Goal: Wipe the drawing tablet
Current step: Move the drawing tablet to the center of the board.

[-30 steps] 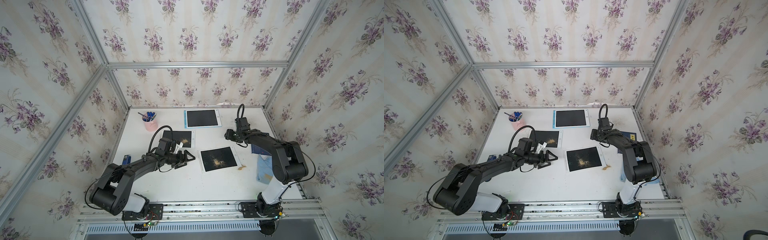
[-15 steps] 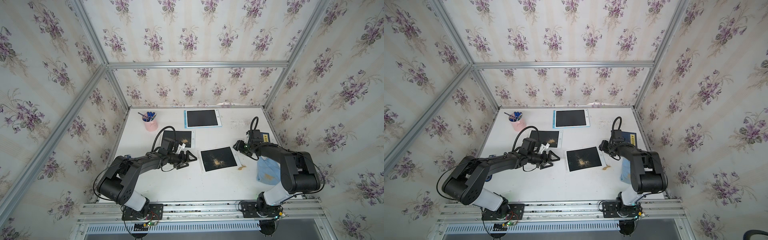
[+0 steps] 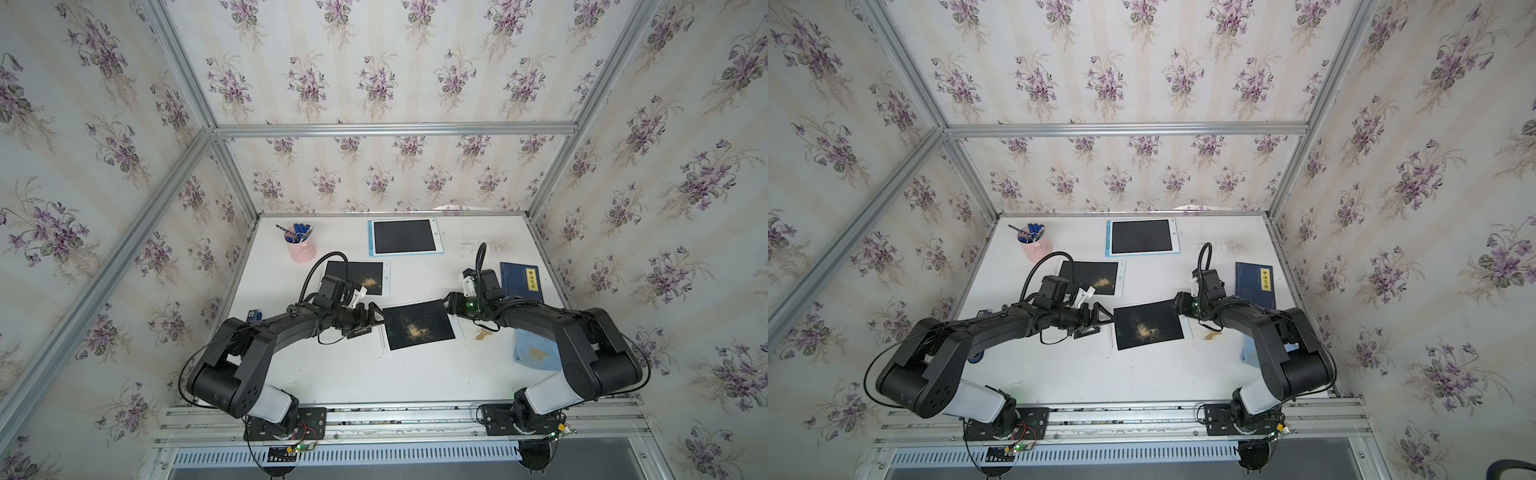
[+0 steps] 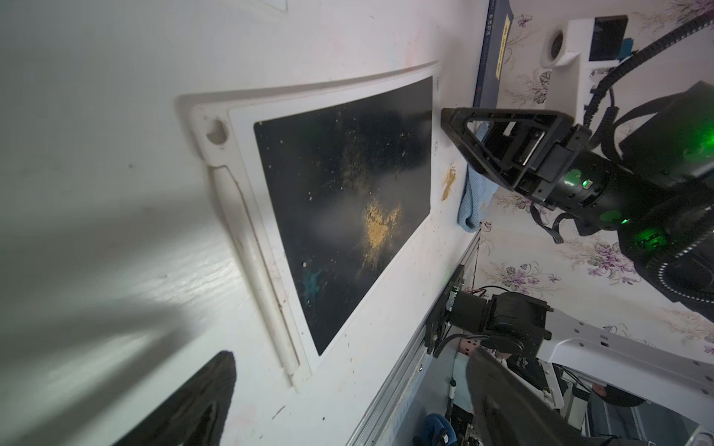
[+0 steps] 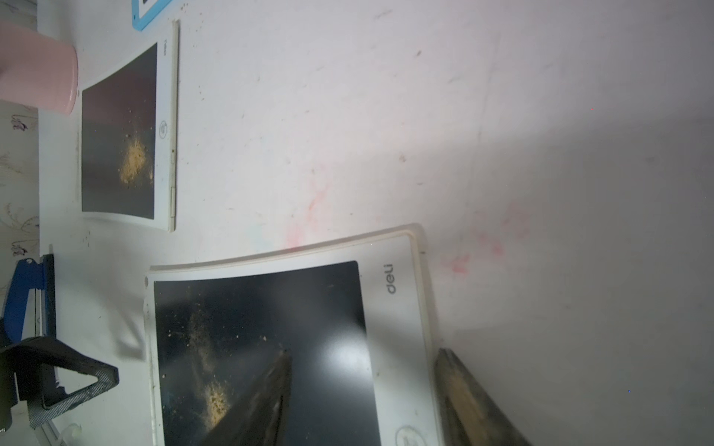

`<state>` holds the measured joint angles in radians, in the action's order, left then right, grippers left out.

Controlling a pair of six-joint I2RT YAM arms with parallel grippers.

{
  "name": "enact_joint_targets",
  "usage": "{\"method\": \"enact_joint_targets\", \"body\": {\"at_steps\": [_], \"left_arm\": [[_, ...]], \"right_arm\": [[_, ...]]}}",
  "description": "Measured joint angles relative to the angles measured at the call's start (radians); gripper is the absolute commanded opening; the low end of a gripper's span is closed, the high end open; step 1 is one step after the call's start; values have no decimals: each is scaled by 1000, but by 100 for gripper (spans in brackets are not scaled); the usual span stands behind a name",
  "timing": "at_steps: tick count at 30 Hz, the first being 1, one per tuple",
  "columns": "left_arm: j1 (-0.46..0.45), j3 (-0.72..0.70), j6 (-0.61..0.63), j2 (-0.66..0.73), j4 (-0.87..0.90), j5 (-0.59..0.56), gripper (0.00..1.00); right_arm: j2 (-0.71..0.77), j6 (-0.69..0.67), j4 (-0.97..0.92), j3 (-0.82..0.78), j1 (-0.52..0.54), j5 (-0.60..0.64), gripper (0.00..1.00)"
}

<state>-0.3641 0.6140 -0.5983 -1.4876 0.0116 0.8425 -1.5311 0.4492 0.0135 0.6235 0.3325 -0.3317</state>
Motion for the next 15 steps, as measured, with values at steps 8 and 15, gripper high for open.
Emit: {"method": "enact_joint_targets", "body": {"at_steps": [8, 15], "left_arm": [[4, -77, 15, 106, 32, -16, 94], [1, -153, 6, 161, 19, -12, 94]], "right_arm": [[76, 63, 12, -75, 102, 3, 61], [119, 128, 12, -110, 198, 14, 61]]}}
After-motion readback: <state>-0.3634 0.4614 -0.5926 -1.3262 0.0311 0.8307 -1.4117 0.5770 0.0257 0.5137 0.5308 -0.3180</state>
